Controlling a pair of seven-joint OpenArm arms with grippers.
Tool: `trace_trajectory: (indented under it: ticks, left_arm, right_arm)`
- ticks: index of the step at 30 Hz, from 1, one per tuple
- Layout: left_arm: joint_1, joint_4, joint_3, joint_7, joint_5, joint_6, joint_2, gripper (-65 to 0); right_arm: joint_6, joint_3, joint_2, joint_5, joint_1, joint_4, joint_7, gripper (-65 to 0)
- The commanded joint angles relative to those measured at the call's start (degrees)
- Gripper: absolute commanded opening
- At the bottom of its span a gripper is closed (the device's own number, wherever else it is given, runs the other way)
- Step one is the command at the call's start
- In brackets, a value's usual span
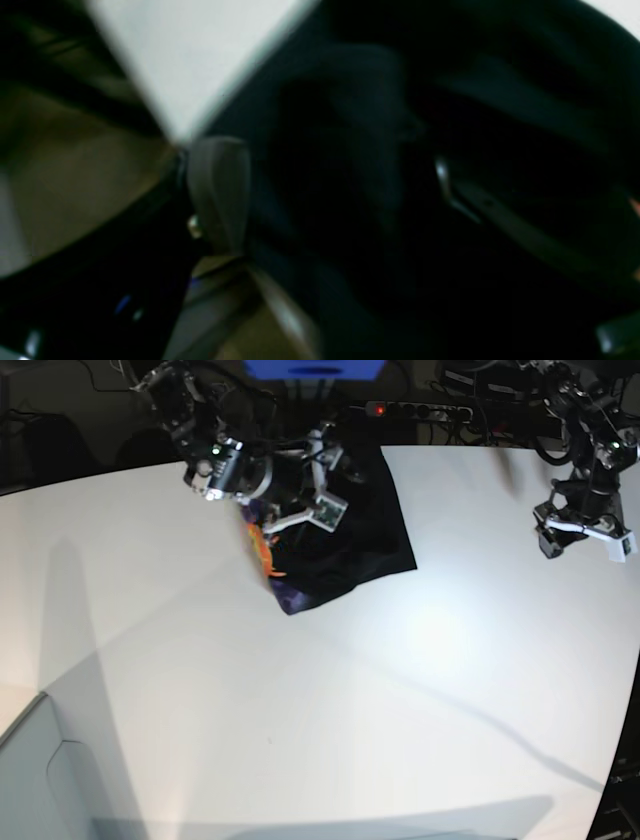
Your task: Fold the T-shirt properly
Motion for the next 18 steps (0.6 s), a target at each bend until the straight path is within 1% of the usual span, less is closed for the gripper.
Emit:
trace_trajectory:
  ticks: [1,5,8,10,13,16,18]
  left_arm:
    - [0.0,0.8,-0.6,-0.7,-0.4,0.0,-0.8,-29.2]
    - [0.3,0.8,-0.5,-0.7,-0.4,0.0,-0.7,-29.2]
    - [0.5,0.9,-0.5,-0.7,-0.4,0.0,-0.6,-29.2]
    - [0.5,0.9,-0.5,-0.6,-0.4,0.0,-0.6,-29.2]
    - [1.1,0.9,-0.5,-0.6,-0.4,0.0,-0.6,-29.2]
    - [2.1,0.9,-0.6,-0.6,-0.4,0.0,-0.6,-29.2]
    - [2.4,0.9,-0.7,-0.6,-0.4,0.0,-0.6,-29.2]
  right_arm:
    - [1.2,-2.4,-0.2,1.2,0.4,1.2,1.3,-21.6]
    - [1.2,-10.7,1.4,1.2,2.2,3.0,1.3,-21.8]
    - [1.2,-13.6,3.1,1.2,3.9,7.0,1.3,-21.9]
    - [1.2,-12.5,3.4,1.3,3.9,9.6,1.3,-21.9]
    - [1.2,-6.7,3.4,1.3,3.3,12.2,1.3,-22.0]
    - [1.2,-0.9,2.7,1.3,2.9,12.0,1.3,-21.7]
    - [1.2,1.9,1.6,1.3,3.3,10.9,1.3,-21.5]
